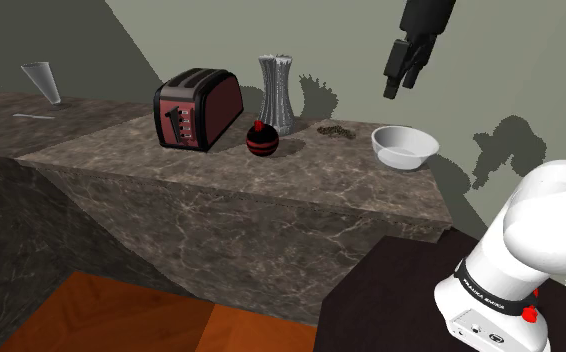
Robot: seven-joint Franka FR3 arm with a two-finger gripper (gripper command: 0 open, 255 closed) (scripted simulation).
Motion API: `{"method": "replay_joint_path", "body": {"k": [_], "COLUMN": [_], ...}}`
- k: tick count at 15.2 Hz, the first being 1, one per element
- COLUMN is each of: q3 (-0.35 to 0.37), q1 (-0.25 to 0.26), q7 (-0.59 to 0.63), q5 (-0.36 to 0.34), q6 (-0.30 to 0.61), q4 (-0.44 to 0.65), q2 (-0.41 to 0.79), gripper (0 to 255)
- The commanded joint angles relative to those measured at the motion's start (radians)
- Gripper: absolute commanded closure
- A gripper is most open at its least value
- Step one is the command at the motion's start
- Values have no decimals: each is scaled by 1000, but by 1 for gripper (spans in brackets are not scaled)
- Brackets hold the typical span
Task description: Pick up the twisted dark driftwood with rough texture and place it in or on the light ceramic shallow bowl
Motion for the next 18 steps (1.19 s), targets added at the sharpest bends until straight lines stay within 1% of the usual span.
{"method": "replay_joint_path", "body": {"k": [1,6,10,14,18], "q3": [0,-93,-172,-255,-343], "q1": [0,-7,-11,-7,14], "q7": [0,-136,-244,-355,-475], "q5": [0,-57,-94,-115,-111], "q6": [0,167,308,452,592], "q4": [0,-97,-145,-164,-154], "q2": [0,32,93,186,306], "gripper": [0,0,0,0,0]}}
